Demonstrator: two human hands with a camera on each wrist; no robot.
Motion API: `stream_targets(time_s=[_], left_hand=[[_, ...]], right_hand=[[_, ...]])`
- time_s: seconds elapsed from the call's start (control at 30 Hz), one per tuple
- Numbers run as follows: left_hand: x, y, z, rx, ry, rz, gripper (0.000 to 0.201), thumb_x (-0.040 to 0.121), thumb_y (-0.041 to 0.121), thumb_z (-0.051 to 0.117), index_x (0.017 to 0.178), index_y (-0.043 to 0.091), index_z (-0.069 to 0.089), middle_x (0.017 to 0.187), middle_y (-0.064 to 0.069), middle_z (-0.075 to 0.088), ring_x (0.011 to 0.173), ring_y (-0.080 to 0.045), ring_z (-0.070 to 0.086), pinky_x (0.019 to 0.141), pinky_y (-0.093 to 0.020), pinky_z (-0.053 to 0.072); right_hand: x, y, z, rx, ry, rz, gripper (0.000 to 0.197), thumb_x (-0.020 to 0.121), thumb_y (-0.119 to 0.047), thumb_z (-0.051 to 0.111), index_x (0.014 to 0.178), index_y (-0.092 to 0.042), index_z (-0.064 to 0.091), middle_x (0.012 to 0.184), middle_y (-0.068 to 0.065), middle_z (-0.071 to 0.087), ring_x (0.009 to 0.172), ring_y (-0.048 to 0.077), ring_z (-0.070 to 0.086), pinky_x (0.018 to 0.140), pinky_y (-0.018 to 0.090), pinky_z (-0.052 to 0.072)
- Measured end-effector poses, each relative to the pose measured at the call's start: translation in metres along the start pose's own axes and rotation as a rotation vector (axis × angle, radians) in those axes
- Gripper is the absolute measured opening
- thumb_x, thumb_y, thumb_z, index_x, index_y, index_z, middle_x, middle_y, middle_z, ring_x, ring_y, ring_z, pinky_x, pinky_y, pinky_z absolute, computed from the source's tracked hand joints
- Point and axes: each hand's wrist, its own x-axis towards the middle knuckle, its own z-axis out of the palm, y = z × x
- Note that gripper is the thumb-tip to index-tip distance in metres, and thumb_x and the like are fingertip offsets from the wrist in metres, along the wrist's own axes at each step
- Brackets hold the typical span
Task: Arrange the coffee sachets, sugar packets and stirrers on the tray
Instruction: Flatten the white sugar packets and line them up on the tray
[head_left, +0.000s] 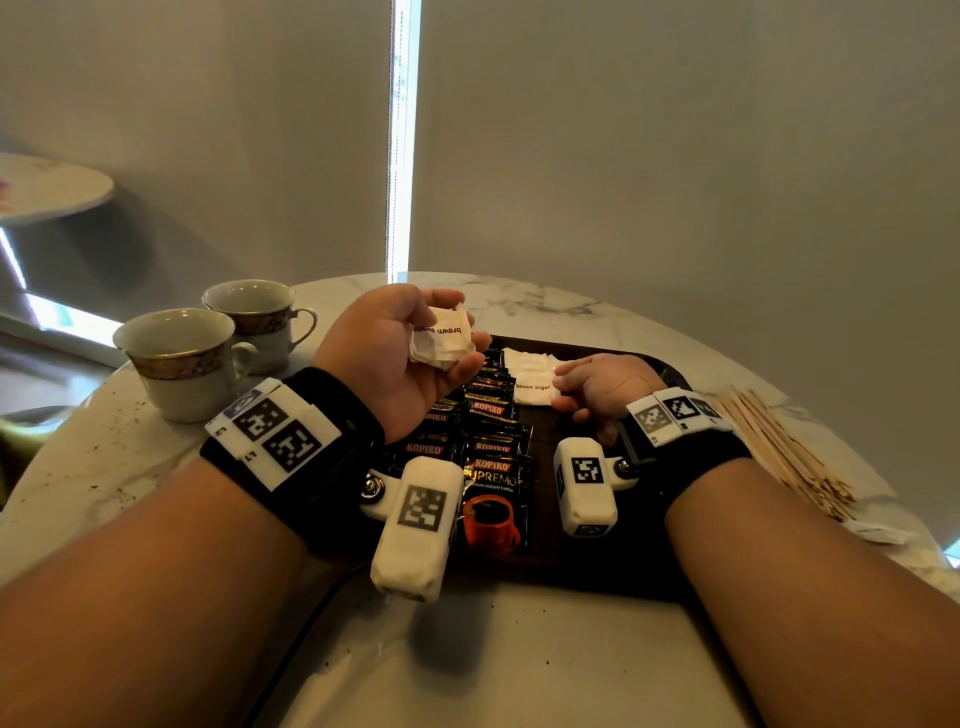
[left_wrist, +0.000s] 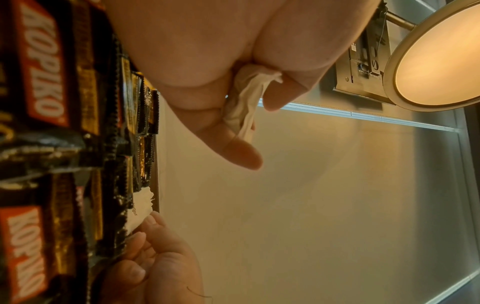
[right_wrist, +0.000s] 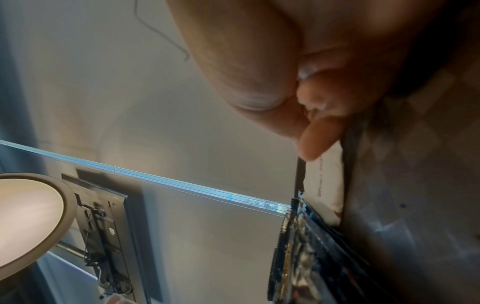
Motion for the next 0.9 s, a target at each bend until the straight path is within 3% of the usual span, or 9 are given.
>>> stream_targets(time_s=[0.13, 0.37, 0.43, 0.6, 0.7, 0.8, 0.9], left_hand=[[-0.002, -0.002, 0.002, -0.012, 0.009, -0.015, 0.037, 0.09, 0.001, 0.031, 0.112, 0.0, 0.06, 0.104, -0.022, 0.059, 0.07, -0.03, 0.074, 0.06, -0.031, 0.061], [-0.004, -0.003, 0.008, -0.026, -0.013, -0.013, 0.037, 0.097, -0.002, 0.034, 0.124, 0.0, 0.059, 0.131, -0.03, 0.05, 0.09, -0.04, 0.075, 0.074, -0.038, 0.064], [-0.006, -0.002, 0.01, -0.004, -0.029, -0.019, 0.04, 0.097, -0.005, 0.032, 0.126, 0.001, 0.059, 0.131, -0.029, 0.05, 0.091, -0.038, 0.075, 0.074, -0.038, 0.064], [-0.008, -0.001, 0.007, 0.091, -0.074, 0.011, 0.032, 0.098, -0.006, 0.043, 0.122, 0.005, 0.06, 0.126, -0.026, 0.063, 0.097, -0.034, 0.075, 0.067, -0.038, 0.064], [-0.006, -0.001, 0.003, 0.133, -0.045, 0.012, 0.034, 0.095, 0.001, 0.058, 0.129, 0.004, 0.057, 0.121, -0.02, 0.068, 0.09, -0.027, 0.076, 0.056, -0.032, 0.062], [-0.004, -0.002, 0.003, 0.162, -0.003, 0.03, 0.045, 0.091, 0.008, 0.068, 0.134, 0.0, 0.055, 0.112, -0.016, 0.069, 0.075, -0.02, 0.073, 0.048, -0.024, 0.054], [-0.003, -0.003, 0.002, 0.195, 0.014, 0.041, 0.046, 0.091, 0.011, 0.07, 0.133, 0.003, 0.056, 0.109, -0.016, 0.068, 0.071, -0.019, 0.07, 0.046, -0.023, 0.05]], right_hand=[[0.001, 0.001, 0.002, 0.035, 0.031, 0.018, 0.018, 0.097, -0.005, 0.056, 0.113, -0.006, 0.064, 0.102, 0.015, 0.07, 0.061, 0.011, 0.06, 0.044, 0.018, 0.04], [-0.003, -0.001, 0.003, 0.099, 0.088, 0.01, 0.018, 0.092, -0.008, 0.059, 0.107, -0.005, 0.068, 0.085, 0.013, 0.071, 0.057, 0.013, 0.052, 0.043, 0.021, 0.036], [-0.006, -0.003, 0.002, 0.109, 0.096, -0.019, 0.015, 0.094, -0.008, 0.058, 0.106, -0.005, 0.066, 0.076, 0.009, 0.064, 0.051, 0.012, 0.05, 0.04, 0.019, 0.034], [-0.014, -0.015, -0.001, 0.292, 0.093, -0.127, 0.009, 0.094, -0.012, 0.063, 0.097, -0.004, 0.062, 0.083, 0.009, 0.06, 0.049, 0.011, 0.051, 0.035, 0.019, 0.033], [-0.028, -0.029, -0.003, 0.387, -0.034, -0.219, 0.014, 0.094, -0.022, 0.064, 0.097, -0.009, 0.063, 0.077, 0.004, 0.059, 0.05, 0.011, 0.047, 0.035, 0.02, 0.029], [-0.049, -0.041, -0.001, 0.343, -0.258, -0.352, 0.024, 0.094, -0.034, 0.063, 0.099, -0.011, 0.063, 0.076, 0.0, 0.06, 0.055, 0.012, 0.047, 0.044, 0.022, 0.028], [-0.064, -0.045, 0.006, 0.238, -0.441, -0.429, 0.031, 0.081, -0.035, 0.069, 0.099, -0.01, 0.063, 0.075, 0.0, 0.064, 0.058, 0.013, 0.052, 0.046, 0.023, 0.032]])
